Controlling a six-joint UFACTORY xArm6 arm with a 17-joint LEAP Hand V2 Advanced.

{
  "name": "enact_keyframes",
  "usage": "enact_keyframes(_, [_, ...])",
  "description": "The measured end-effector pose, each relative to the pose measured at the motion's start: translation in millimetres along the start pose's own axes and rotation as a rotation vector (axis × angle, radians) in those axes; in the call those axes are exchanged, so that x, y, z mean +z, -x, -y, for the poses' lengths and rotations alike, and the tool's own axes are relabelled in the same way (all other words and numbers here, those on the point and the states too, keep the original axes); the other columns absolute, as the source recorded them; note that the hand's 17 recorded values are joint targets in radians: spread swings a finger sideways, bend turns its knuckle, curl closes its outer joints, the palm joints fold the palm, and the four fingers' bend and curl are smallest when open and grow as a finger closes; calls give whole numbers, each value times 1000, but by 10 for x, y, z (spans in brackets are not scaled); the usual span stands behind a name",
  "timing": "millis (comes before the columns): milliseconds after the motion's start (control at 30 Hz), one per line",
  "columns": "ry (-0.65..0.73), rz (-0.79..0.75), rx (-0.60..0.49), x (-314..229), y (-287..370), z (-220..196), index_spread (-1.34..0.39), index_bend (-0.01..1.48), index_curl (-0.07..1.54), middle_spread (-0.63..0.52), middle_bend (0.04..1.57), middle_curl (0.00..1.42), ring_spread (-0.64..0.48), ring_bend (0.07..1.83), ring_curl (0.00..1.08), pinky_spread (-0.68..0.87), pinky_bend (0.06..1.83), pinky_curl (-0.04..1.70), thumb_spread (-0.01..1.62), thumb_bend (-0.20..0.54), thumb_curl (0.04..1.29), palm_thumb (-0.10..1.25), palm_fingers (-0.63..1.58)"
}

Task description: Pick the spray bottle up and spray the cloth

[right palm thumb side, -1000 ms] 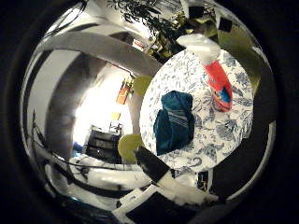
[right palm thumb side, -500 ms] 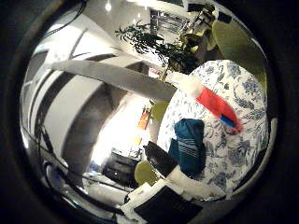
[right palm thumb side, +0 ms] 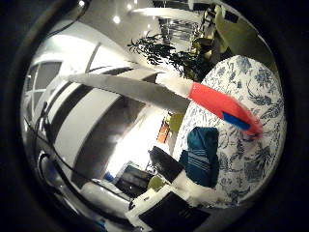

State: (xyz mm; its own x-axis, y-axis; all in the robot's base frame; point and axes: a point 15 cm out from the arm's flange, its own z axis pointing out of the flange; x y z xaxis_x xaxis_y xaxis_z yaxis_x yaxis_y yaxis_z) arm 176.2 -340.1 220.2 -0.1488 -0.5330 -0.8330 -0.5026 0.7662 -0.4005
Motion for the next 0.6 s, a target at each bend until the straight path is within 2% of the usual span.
enact_keyframes(200, [15,8,29,130,-167,-58,-131,151,282,185,309,342,224,469,251,399,570,212,977,-27,302,510,95])
enact_keyframes(600, [23,37,4,444,-111,77,-117,132,262,198,285,344,230,458,259,396,549,252,990,-23,310,548,51])
